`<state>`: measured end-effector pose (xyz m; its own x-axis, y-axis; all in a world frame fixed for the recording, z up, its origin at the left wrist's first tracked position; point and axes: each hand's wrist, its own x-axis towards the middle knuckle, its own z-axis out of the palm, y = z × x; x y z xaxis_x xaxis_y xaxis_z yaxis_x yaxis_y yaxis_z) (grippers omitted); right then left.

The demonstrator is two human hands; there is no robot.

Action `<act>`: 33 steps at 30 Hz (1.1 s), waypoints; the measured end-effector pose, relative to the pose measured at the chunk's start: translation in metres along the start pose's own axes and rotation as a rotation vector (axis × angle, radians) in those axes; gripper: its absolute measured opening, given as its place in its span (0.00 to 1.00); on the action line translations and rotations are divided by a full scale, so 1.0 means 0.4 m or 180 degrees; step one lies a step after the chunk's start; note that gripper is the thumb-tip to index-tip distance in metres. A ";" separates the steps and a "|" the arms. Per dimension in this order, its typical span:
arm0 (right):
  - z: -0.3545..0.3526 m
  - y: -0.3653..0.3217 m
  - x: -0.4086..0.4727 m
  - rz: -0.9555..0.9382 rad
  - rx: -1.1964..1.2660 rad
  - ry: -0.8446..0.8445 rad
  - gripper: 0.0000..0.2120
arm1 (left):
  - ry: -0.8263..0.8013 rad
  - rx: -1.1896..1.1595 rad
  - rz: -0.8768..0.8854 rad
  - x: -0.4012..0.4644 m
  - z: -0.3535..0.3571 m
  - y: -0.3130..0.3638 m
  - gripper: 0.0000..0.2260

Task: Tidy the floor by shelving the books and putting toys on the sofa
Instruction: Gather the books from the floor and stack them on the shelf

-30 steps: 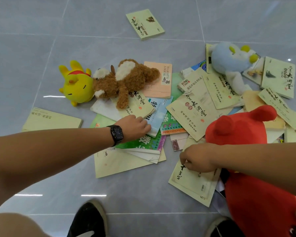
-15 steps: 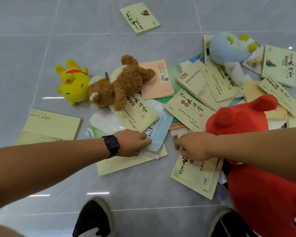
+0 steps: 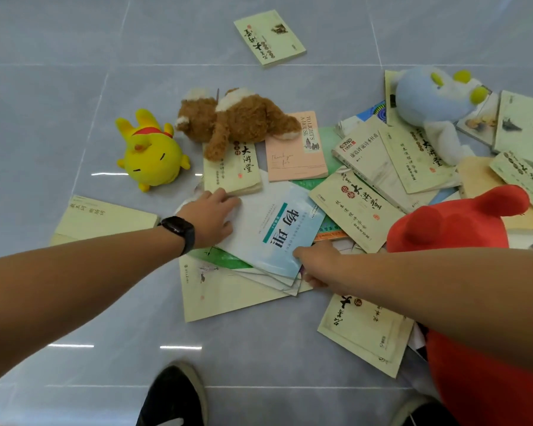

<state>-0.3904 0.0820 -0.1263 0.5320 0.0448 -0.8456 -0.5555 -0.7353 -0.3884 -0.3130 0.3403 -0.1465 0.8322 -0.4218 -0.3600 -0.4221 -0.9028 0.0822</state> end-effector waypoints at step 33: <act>-0.149 0.098 -0.154 -0.1149 -0.1763 -0.0293 0.14 | -0.1421 -0.1149 0.0112 -0.140 -0.176 0.166 0.24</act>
<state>-0.4069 0.0100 -0.0676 0.5527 0.3926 -0.7351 0.0706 -0.9009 -0.4282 -0.3625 0.2982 -0.0556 0.5541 -0.4468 -0.7024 -0.2320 -0.8932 0.3852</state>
